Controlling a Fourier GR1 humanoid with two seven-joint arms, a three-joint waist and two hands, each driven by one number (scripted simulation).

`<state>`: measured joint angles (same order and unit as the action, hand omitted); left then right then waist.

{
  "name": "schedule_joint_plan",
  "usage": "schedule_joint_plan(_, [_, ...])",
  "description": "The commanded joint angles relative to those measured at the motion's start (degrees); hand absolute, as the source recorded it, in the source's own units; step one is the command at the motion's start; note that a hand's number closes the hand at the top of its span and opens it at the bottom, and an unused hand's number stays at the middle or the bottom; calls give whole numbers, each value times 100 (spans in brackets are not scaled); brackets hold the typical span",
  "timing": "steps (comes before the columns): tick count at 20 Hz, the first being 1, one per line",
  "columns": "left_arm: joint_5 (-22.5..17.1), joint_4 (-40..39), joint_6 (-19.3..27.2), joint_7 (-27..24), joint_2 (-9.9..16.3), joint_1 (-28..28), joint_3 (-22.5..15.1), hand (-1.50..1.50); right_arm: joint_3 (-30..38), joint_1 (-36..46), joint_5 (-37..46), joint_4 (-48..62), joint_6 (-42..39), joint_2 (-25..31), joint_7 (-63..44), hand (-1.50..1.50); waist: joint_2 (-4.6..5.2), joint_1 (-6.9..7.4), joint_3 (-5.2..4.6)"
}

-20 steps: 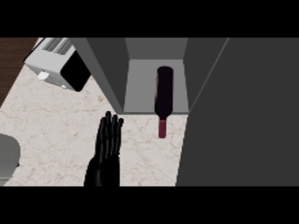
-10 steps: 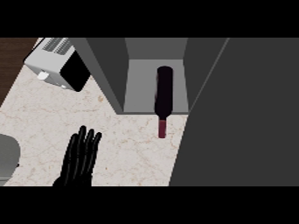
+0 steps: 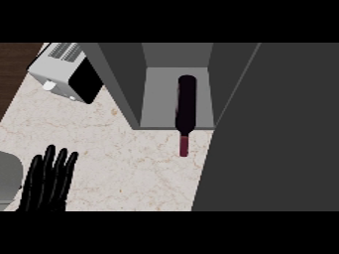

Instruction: Pick up the wine, place it into the cabinet and close the cabinet

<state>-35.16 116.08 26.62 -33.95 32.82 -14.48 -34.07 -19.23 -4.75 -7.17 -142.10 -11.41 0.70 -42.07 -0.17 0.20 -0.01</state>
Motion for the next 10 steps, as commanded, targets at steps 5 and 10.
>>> schedule_joint_plan(5, [-531,436,-339,91,405,-405,955,-150,-1376,-339,-162,-646,-300,106,-207,150,-17,8,-1])
schedule_joint_plan(10, [-1149,508,-991,257,835,-673,1859,-150,-2256,-104,245,-674,73,-70,-342,150,-17,5,-5])
